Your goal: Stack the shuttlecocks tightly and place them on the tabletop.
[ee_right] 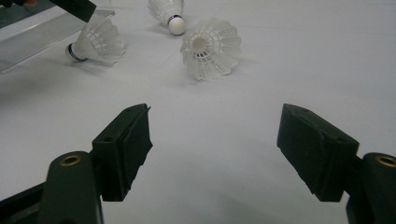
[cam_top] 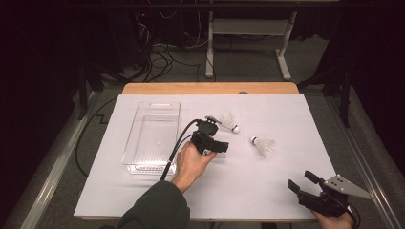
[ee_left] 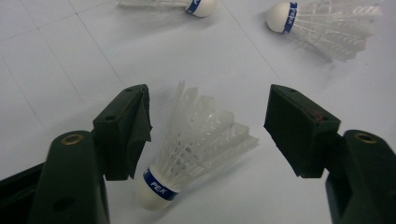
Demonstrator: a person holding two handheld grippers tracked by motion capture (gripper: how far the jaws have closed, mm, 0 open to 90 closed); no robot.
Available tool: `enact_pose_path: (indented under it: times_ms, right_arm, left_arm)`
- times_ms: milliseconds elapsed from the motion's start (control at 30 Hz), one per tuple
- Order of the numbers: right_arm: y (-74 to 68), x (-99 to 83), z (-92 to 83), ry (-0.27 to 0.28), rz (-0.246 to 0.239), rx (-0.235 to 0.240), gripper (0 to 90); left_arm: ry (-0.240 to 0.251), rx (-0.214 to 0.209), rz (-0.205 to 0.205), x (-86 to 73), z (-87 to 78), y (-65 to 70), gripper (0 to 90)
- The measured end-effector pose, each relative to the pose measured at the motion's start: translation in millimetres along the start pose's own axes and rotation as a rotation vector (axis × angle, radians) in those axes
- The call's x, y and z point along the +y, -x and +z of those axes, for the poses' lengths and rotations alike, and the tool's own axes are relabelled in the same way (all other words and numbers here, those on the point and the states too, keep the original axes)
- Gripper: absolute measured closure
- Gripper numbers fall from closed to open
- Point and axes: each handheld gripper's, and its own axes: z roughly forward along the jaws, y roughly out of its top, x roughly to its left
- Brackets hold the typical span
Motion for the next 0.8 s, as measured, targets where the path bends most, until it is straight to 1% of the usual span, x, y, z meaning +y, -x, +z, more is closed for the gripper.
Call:
enact_pose_path:
  times_ms: [100, 300, 533, 667, 800]
  right_arm:
    - [-0.1, 0.0, 0.1, -0.001, -0.001, 0.000, 26.4]
    - [0.1, 0.1, 0.1, 0.000, 0.000, 0.002, 26.4]
    - [0.1, 0.0, 0.0, 0.000, 0.001, 0.001, 26.4]
    - [0.3, -0.1, -0.2, 0.002, 0.000, 0.003, 26.4]
    - [0.4, -0.1, -0.1, 0.002, 0.000, 0.005, 26.4]
  left_arm:
    - [0.000, 0.003, -0.002, 0.5, 1.6, 0.6, 32.3]
    - [-0.006, 0.015, 0.006, 2.1, 4.5, 3.1, 33.0]
    - [-0.024, 0.045, 0.020, 7.3, 8.2, 8.7, 35.7]
    - [-0.041, 0.068, 0.012, 8.4, 12.4, 8.4, 37.0]
    - [-0.058, 0.079, 0.010, 8.3, 15.1, 8.1, 37.5]
